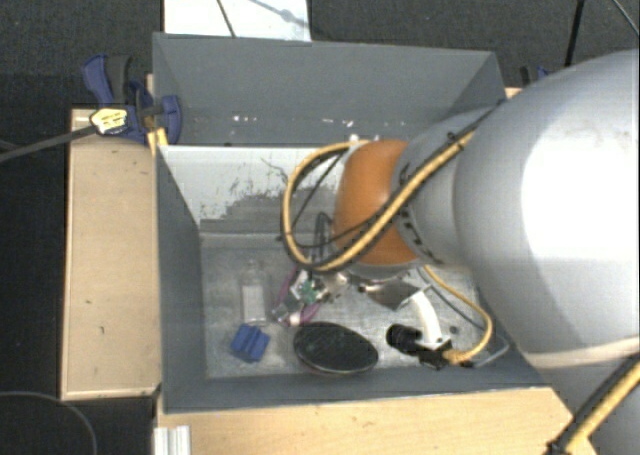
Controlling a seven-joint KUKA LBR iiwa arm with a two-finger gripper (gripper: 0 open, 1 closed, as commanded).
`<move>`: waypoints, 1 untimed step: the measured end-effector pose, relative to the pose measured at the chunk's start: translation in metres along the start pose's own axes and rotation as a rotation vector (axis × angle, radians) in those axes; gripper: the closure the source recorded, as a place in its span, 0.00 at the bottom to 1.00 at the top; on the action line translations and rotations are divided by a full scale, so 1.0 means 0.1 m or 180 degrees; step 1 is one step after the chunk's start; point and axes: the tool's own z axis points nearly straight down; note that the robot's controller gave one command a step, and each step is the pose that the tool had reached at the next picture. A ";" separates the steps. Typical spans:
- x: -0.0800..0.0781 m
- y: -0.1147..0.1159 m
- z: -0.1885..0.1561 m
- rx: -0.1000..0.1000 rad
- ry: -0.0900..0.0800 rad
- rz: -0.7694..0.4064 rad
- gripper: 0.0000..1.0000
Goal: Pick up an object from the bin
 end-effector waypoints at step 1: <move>-0.39 0.27 0.10 -0.0013 0.0048 -0.0862 0.00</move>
Offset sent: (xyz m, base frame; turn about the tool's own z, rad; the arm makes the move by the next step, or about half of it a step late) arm 0.0394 -0.0286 -0.0215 -0.2638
